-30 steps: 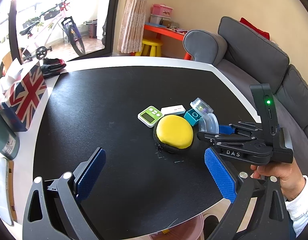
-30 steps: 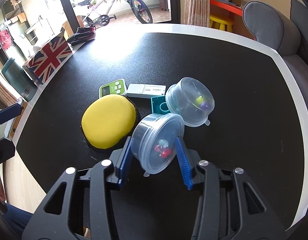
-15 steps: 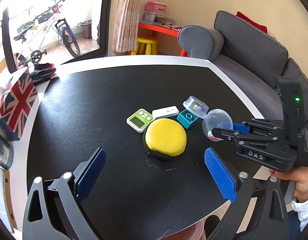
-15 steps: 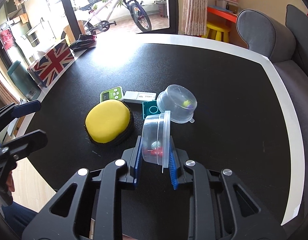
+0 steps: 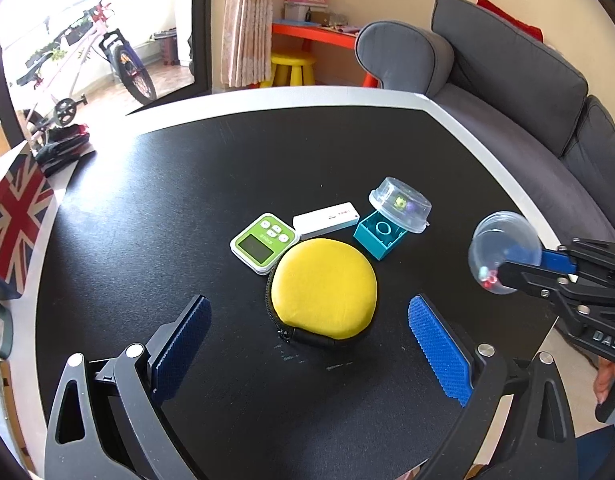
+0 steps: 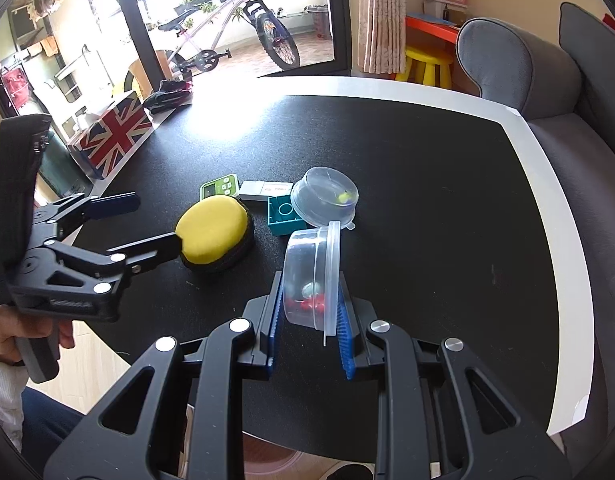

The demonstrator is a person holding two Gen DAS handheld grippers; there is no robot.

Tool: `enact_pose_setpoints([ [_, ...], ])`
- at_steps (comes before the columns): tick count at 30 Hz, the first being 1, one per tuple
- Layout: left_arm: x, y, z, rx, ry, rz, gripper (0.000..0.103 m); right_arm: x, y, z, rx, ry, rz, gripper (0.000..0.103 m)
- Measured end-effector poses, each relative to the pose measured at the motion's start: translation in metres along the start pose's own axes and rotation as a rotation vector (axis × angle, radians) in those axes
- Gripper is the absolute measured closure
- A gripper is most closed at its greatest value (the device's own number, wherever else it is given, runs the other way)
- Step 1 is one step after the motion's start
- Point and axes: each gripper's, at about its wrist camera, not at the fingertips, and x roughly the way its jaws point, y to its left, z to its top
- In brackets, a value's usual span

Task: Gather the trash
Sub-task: 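Grasp the yellow zippered case with the left tool while the right holds the container, then carry the yellow case and clear container over the pink bin with both tools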

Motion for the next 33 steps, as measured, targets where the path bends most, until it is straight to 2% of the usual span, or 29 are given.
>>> enact_pose_setpoints([
  [10,0.035,-0.011,0.005,-0.006,0.069,0.043,0.008,-0.004,-0.004,-0.006,0.001,0.003,0.001,0.08],
  [17,0.045,-0.011,0.004,-0.027,0.095,0.053,0.008,-0.003,-0.009,-0.008,0.005,0.006,0.003,0.08],
  [19,0.046,-0.012,0.003,-0.028,0.099,0.057,0.014,-0.003,-0.009,-0.008,0.004,0.007,0.003,0.08],
  [20,0.048,-0.012,0.003,-0.028,0.106,0.057,0.023,-0.004,-0.009,-0.008,0.004,0.006,0.004,0.08],
  [21,0.049,-0.012,0.003,-0.036,0.112,0.048,0.026,-0.003,-0.009,-0.008,0.004,0.005,0.005,0.08],
  [27,0.045,-0.012,0.001,-0.04,0.106,0.045,0.029,-0.003,-0.01,-0.008,0.005,0.003,0.01,0.08],
  [33,0.024,-0.012,0.0,-0.014,0.072,0.042,0.029,-0.005,-0.006,-0.009,-0.006,-0.002,0.016,0.08],
])
